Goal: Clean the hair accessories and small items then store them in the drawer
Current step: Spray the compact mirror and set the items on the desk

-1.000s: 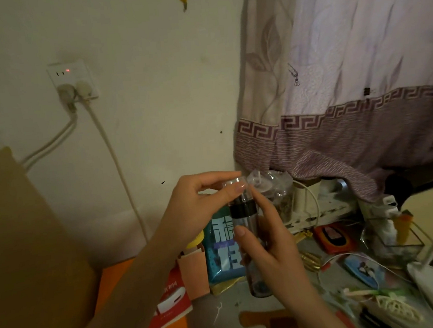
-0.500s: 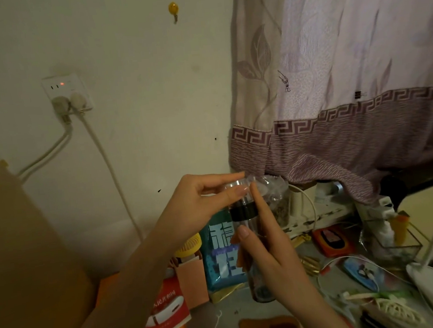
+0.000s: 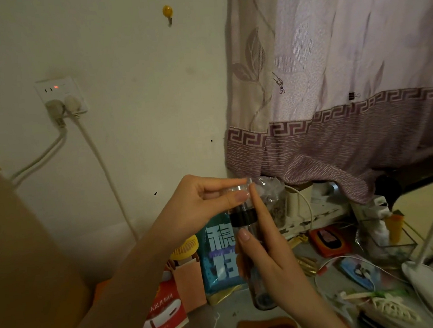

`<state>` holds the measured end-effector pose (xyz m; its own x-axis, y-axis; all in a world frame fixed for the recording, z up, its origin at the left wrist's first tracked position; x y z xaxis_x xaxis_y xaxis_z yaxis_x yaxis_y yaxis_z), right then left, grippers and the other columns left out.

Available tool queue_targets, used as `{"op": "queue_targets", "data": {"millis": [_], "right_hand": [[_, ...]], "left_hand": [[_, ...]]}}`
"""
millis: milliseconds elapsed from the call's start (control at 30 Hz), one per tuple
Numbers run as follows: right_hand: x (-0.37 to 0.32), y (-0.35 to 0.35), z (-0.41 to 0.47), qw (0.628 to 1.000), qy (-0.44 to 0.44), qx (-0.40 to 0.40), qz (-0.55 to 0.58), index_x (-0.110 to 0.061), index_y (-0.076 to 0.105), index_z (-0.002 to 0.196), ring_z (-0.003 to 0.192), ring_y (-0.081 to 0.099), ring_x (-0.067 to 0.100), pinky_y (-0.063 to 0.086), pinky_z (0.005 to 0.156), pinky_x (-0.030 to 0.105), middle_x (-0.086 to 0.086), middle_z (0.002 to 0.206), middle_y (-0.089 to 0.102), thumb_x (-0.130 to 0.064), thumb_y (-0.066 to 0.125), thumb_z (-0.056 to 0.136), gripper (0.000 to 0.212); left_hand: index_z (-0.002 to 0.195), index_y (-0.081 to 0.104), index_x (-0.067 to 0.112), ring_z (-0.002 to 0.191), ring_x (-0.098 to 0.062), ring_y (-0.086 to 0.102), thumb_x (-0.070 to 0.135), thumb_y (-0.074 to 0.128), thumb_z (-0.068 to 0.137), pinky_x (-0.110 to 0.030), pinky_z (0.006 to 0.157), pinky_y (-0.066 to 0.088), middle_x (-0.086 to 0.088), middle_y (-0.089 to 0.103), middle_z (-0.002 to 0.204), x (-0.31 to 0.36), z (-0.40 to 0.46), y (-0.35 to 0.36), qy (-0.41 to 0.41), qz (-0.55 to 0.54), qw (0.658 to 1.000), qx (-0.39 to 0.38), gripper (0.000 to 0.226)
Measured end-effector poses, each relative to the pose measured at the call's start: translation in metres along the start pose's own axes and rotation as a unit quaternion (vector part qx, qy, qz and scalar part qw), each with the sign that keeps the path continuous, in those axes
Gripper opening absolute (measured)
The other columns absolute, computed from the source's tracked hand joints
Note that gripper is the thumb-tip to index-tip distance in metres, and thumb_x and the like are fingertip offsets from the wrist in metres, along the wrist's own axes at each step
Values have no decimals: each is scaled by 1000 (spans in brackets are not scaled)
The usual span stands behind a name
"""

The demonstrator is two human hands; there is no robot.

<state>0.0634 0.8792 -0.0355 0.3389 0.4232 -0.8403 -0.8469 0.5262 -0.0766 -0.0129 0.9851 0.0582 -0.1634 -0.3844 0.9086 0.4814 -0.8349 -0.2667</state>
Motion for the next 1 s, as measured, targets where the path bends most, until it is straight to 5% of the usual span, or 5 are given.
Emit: {"op": "queue_targets", "data": {"millis": [233, 400, 600, 800, 1000], "right_hand": [[1, -1, -4, 1000, 9, -1, 11, -62, 16, 140, 59, 53, 27, 52, 61, 45, 14, 70, 55, -38, 48, 95, 61], [8, 1, -6, 1000, -7, 14, 7, -64, 19, 138, 80, 56, 0, 51, 79, 34, -18, 91, 53, -47, 52, 92, 59], [4, 0, -10, 999, 29, 10, 34, -63, 19, 138, 56, 49, 27, 48, 57, 52, 16, 63, 50, -37, 48, 94, 59], [15, 3, -8, 999, 44, 9, 30, -61, 15, 141, 56, 50, 30, 50, 58, 51, 16, 64, 52, -38, 48, 95, 61], [41, 16, -11, 997, 70, -32, 14, -61, 9, 141, 88, 63, 34, 53, 80, 54, 15, 106, 61, -51, 54, 88, 71]], "left_hand": [[103, 70, 17, 93, -7, 69, 15, 65, 78, -13, 76, 51, 9, 74, 95, -1, -3, 2, 7, 2, 1000, -12, 26], [100, 71, 18, 93, -8, 69, 13, 66, 78, -13, 76, 51, 9, 74, 94, -4, -5, 5, 6, -5, 1000, -10, 24], [105, 70, 13, 95, -11, 69, 12, 67, 76, -17, 78, 52, 3, 74, 97, -11, -6, 6, 0, -13, 1000, -5, 29], [105, 69, 18, 96, -10, 69, 12, 66, 78, -17, 79, 52, 6, 74, 98, -19, -5, 3, -5, -12, 1000, -5, 28], [112, 67, 15, 93, -13, 70, 12, 67, 79, -20, 77, 54, -2, 74, 101, -44, -24, -10, -44, 20, 997, 54, 33]]}}
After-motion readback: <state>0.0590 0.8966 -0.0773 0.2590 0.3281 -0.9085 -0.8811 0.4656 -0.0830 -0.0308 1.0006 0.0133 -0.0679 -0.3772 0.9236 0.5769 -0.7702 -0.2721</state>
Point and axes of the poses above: each hand's wrist, its own z-axis towards the middle knuckle, its own y-axis out of the palm, x = y × z, the point moved 2 cm from there along z, towards the middle knuckle
